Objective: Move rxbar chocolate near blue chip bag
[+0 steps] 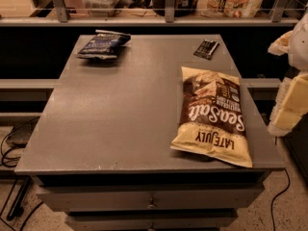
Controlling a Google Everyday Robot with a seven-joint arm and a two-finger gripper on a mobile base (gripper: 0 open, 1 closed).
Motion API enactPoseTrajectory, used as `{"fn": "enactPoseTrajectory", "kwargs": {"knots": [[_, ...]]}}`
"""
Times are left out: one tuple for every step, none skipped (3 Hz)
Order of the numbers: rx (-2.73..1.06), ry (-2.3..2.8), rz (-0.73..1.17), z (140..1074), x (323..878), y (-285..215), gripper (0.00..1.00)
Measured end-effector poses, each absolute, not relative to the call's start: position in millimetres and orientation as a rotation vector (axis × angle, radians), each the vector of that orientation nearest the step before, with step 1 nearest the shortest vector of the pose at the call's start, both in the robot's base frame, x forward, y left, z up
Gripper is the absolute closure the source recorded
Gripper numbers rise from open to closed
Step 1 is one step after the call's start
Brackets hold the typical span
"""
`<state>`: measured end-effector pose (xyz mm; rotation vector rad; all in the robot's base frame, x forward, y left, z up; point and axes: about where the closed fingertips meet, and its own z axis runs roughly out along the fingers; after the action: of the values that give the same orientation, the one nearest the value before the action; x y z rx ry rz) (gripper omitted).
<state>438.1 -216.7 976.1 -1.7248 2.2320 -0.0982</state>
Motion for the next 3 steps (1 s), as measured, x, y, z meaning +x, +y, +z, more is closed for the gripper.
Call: {"fn": "enactPoseTrajectory", "kwargs": {"knots": [[-1.725, 2.232, -0.098, 976.2, 438.1, -216.7, 0.0], [-1.677, 2.161, -0.032, 980.3, 453.7, -219.6, 0.0], [-1.59, 2.044, 0.087, 983.2, 482.7, -218.3, 0.0]]}}
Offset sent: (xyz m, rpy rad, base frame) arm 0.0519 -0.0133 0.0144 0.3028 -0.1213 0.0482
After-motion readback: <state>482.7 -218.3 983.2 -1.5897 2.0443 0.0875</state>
